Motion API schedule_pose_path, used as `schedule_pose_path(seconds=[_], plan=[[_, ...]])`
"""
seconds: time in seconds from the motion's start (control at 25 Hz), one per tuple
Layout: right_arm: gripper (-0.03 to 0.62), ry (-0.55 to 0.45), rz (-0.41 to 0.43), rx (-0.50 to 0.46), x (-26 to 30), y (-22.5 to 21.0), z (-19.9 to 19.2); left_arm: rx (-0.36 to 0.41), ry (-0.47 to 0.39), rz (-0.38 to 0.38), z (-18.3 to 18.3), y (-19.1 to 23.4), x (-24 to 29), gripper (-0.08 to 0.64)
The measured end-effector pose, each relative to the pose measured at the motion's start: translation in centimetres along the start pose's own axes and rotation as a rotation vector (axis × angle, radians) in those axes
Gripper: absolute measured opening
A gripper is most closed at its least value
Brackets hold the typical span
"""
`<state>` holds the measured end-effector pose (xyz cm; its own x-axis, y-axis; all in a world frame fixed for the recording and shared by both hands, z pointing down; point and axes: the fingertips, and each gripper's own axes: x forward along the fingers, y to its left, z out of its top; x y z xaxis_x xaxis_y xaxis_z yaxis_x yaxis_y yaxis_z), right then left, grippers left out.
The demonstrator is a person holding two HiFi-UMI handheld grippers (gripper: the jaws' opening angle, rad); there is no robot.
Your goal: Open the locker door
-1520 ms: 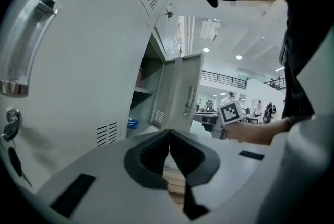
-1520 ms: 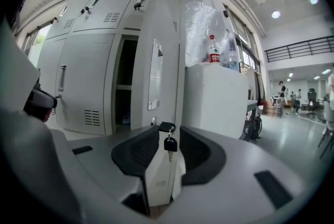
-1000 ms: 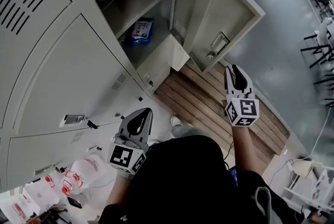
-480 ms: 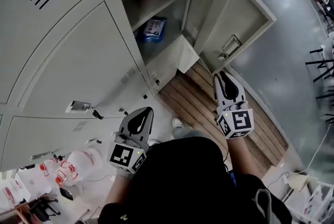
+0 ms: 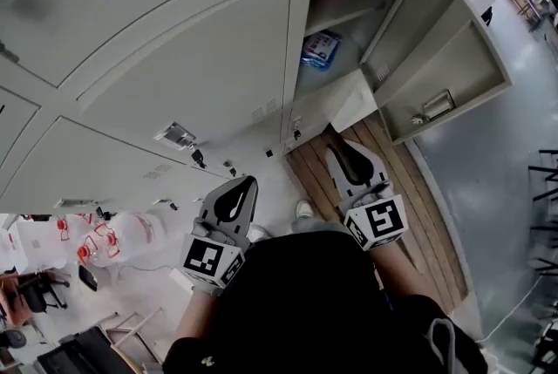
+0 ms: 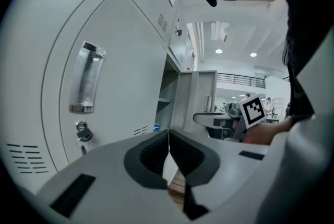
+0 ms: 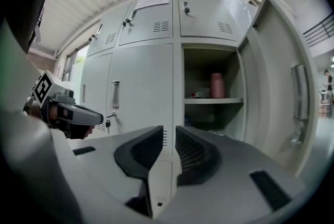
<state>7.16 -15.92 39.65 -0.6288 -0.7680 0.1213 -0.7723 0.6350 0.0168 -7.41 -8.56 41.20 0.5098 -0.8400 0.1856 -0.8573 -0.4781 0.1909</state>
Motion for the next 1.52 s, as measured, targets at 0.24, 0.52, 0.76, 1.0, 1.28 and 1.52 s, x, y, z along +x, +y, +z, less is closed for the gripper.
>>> schedule_pose_path(seconds=[0.24, 0.52, 0.76, 1.0, 1.28, 1.52], plan=[[0.086, -0.006, 0.168, -0.005, 2.5, 5.6, 0.5, -0.017, -0.016, 0.095, -0.4, 2.0, -2.7, 0.023], [0.081, -0.015, 0.342, -0.027, 3.3, 11.2, 0.7, -0.019, -0.029, 0.148, -0.9, 3.3, -4.6, 0.023], [0.08, -0.023, 0.394, -0.039, 3.4, 12.9, 0.6, -0.01, -0.038, 0.148, -0.5, 3.6, -5.0, 0.023], [0.078, -0.024, 0.38, -0.033, 3.5, 12.7, 0.4, -0.011, -0.037, 0.136, -0.8, 3.9, -4.8, 0.023], [0.078, -0.02, 0.36, -0.046, 3.5, 12.2, 0.4, -0.006, -0.032, 0.112, -0.8, 3.9, -4.2, 0.023], [0.078, -0.018, 0.34, -0.047, 3.6, 11.7, 0.4, -0.005, -0.041, 0.099, -0.7, 3.9, -3.8, 0.023]])
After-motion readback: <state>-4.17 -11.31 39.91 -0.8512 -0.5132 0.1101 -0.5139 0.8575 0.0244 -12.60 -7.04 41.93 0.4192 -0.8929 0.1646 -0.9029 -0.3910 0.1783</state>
